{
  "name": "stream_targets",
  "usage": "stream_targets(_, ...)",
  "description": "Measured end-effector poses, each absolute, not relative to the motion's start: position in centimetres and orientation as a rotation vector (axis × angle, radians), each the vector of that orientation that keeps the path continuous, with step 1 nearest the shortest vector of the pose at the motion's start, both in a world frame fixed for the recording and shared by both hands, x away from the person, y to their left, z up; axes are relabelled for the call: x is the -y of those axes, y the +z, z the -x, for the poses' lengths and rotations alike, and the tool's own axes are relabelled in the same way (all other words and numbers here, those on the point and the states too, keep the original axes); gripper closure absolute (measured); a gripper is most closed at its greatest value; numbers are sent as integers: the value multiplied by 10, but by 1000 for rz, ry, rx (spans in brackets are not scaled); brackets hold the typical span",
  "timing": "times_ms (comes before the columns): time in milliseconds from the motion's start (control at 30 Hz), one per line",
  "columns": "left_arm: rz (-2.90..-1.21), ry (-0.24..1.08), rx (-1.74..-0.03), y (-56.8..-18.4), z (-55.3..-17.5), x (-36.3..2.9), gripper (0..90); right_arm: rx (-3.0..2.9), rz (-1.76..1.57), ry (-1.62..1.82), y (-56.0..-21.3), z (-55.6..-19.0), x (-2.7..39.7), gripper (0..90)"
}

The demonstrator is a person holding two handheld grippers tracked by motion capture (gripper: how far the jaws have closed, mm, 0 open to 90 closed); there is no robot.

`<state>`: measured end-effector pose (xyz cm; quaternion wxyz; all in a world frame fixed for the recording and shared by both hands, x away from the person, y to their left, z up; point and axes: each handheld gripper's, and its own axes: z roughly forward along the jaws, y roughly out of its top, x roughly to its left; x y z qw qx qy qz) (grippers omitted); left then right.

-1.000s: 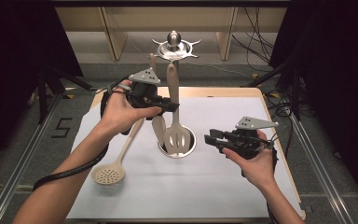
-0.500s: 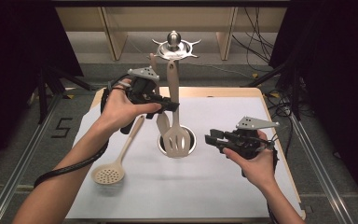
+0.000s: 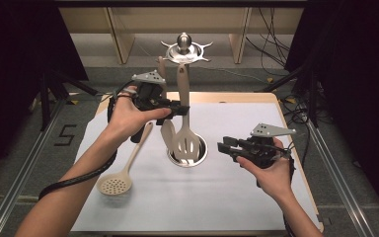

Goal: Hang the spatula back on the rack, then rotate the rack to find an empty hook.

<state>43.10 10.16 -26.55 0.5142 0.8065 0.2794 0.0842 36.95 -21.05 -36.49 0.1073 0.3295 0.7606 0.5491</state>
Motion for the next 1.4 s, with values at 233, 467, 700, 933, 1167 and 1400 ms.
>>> stream_targets(233,-1896,331,-678,-266,-418,-117,549,-2249,-997,1633,-366,-370,210,637)
stream_targets(467,-1801,371,-666,-267,-408,-135,526,-2249,-1022,1632,-368,-374,212,635)
stream_targets(700,-1689,413,-638,-254,-399,-142,624,-2235,-1053,1617,-372,-376,217,634)
stream_targets(933,-1592,440,-672,-242,-397,-149,750,-2213,-1025,1626,-374,-377,222,634)
stream_targets(1167,-1564,436,-680,-236,-395,-149,798,-2223,-1071,1625,-372,-377,222,634)
stream_targets(1400,-1542,423,-675,-231,-393,-146,864,-2238,-1083,1628,-370,-382,219,634)
